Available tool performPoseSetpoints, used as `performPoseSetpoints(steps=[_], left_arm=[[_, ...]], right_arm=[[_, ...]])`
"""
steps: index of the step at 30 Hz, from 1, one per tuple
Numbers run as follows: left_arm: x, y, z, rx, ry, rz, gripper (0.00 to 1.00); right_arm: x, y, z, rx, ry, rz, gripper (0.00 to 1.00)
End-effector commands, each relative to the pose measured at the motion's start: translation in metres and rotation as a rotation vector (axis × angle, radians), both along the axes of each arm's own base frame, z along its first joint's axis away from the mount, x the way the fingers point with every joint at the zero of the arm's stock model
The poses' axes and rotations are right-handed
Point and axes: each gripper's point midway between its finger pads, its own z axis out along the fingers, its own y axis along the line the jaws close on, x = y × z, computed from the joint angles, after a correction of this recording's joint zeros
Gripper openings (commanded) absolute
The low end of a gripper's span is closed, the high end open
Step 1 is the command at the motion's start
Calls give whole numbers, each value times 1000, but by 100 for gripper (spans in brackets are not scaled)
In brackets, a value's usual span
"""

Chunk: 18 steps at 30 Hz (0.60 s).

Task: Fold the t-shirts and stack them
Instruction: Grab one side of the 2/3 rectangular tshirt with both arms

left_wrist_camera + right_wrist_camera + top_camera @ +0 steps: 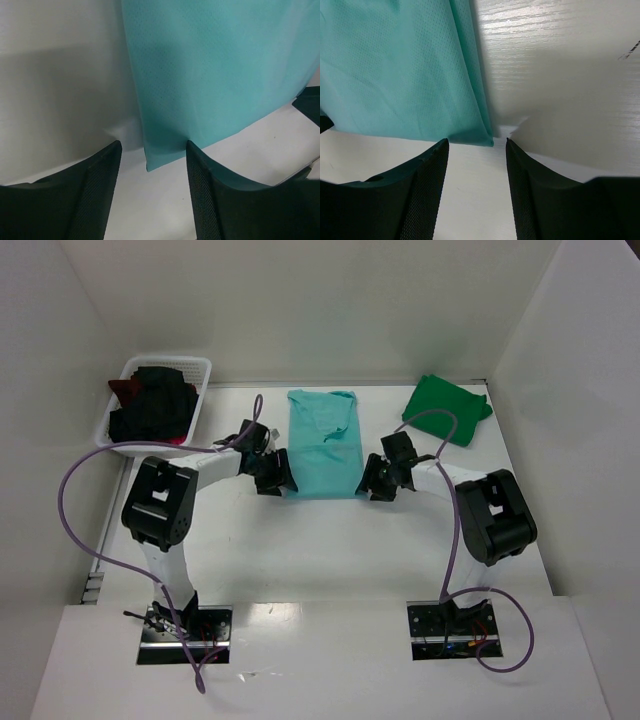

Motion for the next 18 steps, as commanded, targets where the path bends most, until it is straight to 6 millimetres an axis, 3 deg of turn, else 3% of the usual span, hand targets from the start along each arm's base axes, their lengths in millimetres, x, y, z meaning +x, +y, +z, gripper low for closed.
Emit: performPoseSetpoints(steps=[1,3,12,17,18], left_arm=[[-1,-7,-3,-21,2,-16,63],[-1,-7,-3,-24,7,-9,63],[-7,-19,-20,-29,42,-25,42],[-8,-16,-24,-13,50,-9,16],[-8,-16,-24,-13,50,-9,6]], right_arm=[[13,-1,0,-11,-40,-17,55],[14,0,-3,-15,-28,-17,49],[16,8,-16,3,12,13,28],[12,12,-18,9,16,27,10],[12,12,-18,9,16,27,6]])
